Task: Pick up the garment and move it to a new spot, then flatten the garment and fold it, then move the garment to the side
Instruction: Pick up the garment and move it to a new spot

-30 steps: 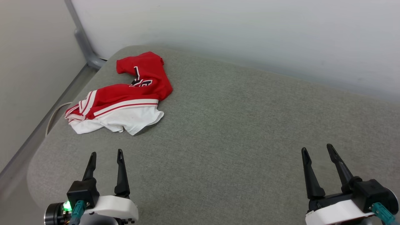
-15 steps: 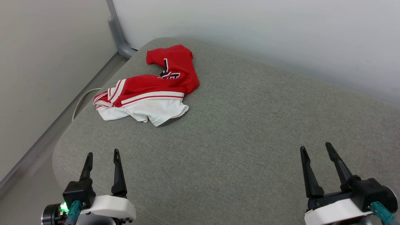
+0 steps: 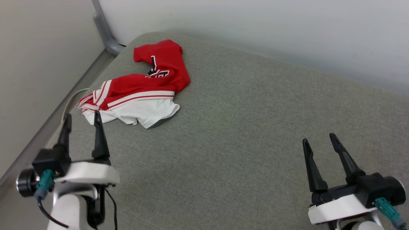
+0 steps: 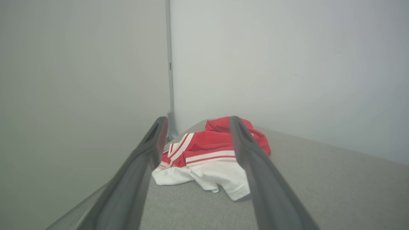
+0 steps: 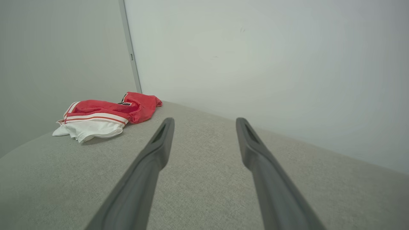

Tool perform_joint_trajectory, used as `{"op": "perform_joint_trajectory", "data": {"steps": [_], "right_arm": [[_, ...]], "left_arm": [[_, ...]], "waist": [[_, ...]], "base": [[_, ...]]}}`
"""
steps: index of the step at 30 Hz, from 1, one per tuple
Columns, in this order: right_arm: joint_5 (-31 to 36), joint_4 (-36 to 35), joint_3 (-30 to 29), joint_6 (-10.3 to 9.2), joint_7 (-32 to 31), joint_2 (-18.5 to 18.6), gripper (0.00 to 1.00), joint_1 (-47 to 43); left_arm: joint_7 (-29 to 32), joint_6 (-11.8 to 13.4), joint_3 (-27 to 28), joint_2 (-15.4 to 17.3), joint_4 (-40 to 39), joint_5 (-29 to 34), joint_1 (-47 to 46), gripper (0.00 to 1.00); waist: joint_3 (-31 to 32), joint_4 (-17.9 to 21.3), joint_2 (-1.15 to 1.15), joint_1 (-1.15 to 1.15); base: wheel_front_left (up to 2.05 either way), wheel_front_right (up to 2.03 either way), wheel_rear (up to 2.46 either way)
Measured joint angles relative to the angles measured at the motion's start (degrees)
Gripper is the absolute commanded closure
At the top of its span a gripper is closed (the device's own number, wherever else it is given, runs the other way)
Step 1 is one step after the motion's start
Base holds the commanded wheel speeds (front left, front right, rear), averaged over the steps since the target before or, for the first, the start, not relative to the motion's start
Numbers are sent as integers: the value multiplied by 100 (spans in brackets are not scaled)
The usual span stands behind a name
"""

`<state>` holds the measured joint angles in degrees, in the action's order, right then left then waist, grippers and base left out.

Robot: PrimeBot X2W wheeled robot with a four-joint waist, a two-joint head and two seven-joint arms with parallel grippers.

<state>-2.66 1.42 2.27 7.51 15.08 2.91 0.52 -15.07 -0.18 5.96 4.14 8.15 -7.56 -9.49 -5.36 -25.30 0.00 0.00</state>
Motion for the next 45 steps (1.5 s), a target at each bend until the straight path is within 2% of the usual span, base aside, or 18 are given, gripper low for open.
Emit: {"op": "perform_joint_trajectory", "data": {"steps": [7, 13, 16, 21, 26, 31, 34, 38, 45], "right_arm": [[323, -226, -46, 0, 0, 0, 0, 293], [493, -454, -40, 0, 0, 13, 0, 548], [527, -558, -55, 0, 0, 51, 0, 683], [572, -711, -83, 0, 0, 144, 0, 816], [588, -838, -108, 0, 0, 230, 0, 927], [622, -913, -101, 0, 0, 279, 0, 1053], [628, -962, -98, 0, 0, 316, 0, 1120], [645, -994, -103, 0, 0, 352, 0, 1180], [675, -1023, -92, 0, 0, 402, 0, 1285]], "left_arm": [[0, -324, 313, 452, 293, 21, -1354, 0], [26, -536, 292, 1014, 820, 24, -2388, 0], [263, -622, 276, 1240, 1079, -210, -2810, 0], [1163, -703, -19, 1663, 1505, -747, -3424, 0], [2573, -722, -733, 2047, 1772, -1583, -3777, 0], [3923, -722, -1228, 2353, 1993, -2379, -3915, 0], [4529, -722, -1449, 2510, 2120, -2713, -3951, 0], [5082, -722, -1727, 2597, 2308, -2956, -3993, 0], [5622, -715, -2384, 2666, 2588, -3149, -4021, 0]], "waist": [[-496, 323, 0, 1], [-1044, 619, 0, 1], [-1313, 762, 0, 1], [-1708, 948, 0, 2], [-2003, 1051, 0, 2], [-2209, 1110, 0, 1], [-2324, 1152, 0, 1], [-2479, 1207, 0, 1], [-2738, 1302, 0, 1]], "base": [[0, 0, 0], [0, 0, 0], [0, 0, 0], [0, 0, 0], [0, 0, 0], [0, 0, 0], [0, 0, 0], [0, 0, 0], [0, 0, 0]]}}
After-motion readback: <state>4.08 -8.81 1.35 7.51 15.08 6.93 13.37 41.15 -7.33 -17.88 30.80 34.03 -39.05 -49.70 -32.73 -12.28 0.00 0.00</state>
